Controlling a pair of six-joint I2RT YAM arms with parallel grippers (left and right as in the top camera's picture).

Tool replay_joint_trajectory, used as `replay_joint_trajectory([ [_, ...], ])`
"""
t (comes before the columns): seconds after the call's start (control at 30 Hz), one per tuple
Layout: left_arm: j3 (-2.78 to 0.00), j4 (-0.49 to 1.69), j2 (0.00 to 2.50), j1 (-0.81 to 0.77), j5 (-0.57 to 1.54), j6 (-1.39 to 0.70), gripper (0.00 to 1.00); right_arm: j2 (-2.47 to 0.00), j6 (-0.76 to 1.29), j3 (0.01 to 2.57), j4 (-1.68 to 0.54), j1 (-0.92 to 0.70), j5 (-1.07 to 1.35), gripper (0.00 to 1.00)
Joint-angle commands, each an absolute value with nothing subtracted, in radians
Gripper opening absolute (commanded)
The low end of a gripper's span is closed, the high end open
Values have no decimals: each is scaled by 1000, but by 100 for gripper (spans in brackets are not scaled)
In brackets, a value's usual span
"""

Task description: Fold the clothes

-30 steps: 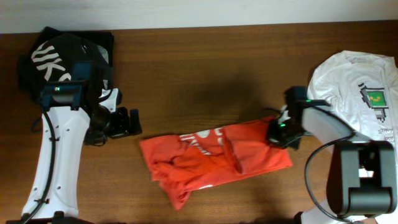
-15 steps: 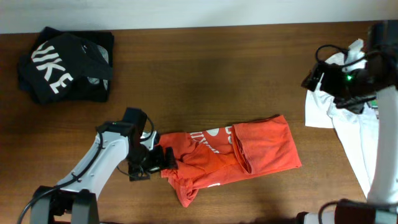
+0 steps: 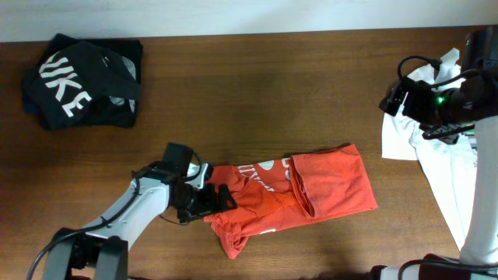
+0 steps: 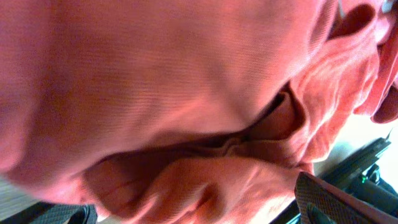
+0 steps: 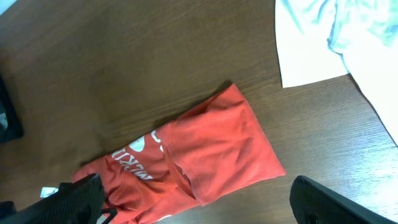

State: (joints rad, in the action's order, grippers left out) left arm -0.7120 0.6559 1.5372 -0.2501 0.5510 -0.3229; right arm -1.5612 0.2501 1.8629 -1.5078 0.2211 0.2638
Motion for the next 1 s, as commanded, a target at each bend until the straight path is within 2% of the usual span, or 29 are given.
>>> replay_joint_trajectory([
  [0.0, -700, 607, 1539, -318, 565, -379, 91, -1558, 240, 1875, -1507, 225, 266, 99],
  [0.03, -700, 591, 1539, -333, 560, -390, 70, -1558, 240, 1875, -1507, 225, 265, 99],
  [0.07, -700, 585, 1539, -333, 553, -390, 52, -1558, 240, 1875, -1507, 225, 266, 99],
  [0.1, -700, 580, 1539, -333, 533, -397, 19, -1558, 240, 1875, -1507, 225, 266, 99],
  [0.13, -700, 580, 1539, -333, 499, -415, 1, -1558, 240, 1875, -1507, 225, 266, 99],
  [0.23, -746, 665, 1538, -295, 342, -456, 1, -1558, 240, 1875, -1507, 225, 266, 99],
  [0.4, -1185, 1142, 1538, -157, -53, -403, 1, -1558, 240, 1875, -1507, 225, 266, 99],
  [0.53, -1591, 1398, 1538, -181, -91, -365, 1, -1558, 240, 1875, -1507, 225, 266, 99],
  [0.7, -1625, 1384, 1546, -381, 7, -363, 1, -1558, 240, 1875, -1507, 225, 266, 99],
  [0.73, -1606, 1370, 1565, -459, 12, -366, 1, -1558, 240, 1875, -1507, 225, 266, 99],
  [0.87, -1522, 1279, 1726, -593, 41, -366, 1, -1558, 240, 1875, -1507, 225, 266, 99],
  [0.93, -1519, 1258, 1822, -636, 51, -366, 6, -1558, 240, 1875, -1507, 225, 266, 99],
  [0.97, -1519, 1251, 1866, -655, 69, -366, 11, -1558, 240, 1875, -1507, 225, 266, 99],
])
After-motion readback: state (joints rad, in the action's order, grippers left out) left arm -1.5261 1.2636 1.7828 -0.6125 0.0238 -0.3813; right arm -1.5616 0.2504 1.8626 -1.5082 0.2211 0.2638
